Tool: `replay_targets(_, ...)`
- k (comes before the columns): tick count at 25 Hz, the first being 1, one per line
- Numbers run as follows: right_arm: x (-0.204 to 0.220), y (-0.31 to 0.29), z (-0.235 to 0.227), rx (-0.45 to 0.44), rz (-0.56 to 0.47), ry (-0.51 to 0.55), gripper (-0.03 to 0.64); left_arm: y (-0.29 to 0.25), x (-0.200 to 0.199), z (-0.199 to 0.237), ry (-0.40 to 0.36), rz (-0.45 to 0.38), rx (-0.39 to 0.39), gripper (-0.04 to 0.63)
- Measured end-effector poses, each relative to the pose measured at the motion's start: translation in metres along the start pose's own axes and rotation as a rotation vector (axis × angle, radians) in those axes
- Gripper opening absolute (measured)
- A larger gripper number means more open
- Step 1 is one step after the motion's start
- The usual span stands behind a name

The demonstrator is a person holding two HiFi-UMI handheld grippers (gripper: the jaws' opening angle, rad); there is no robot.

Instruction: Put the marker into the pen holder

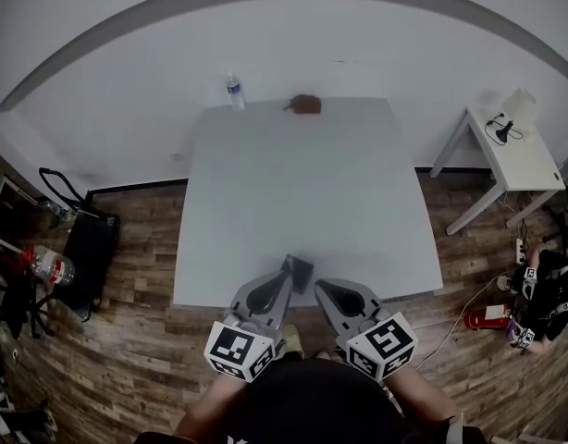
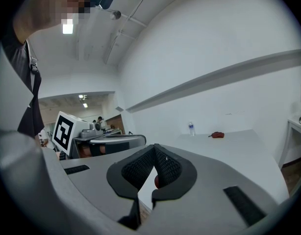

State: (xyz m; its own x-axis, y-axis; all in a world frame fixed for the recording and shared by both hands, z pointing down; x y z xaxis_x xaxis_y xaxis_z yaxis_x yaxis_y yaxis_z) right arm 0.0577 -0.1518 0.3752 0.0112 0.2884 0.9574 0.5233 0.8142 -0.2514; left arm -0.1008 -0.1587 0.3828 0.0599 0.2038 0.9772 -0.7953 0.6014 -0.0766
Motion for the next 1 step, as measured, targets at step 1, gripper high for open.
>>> replay_targets(1,-0.0004,-0.0033,-0.0002,0.001,0.0,0.001,0.014,-0.0006,0.0,0.0036,0.0,0.0,0.0,0.005)
Point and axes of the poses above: the fingertips, and each gripper's own axes: y backward along the fingers, z to its left, x out of its underside, the point moved 8 cm from there along y, backward along the fingers, and after that the axes turned 14 degrees about x, right-handed, at the moved point
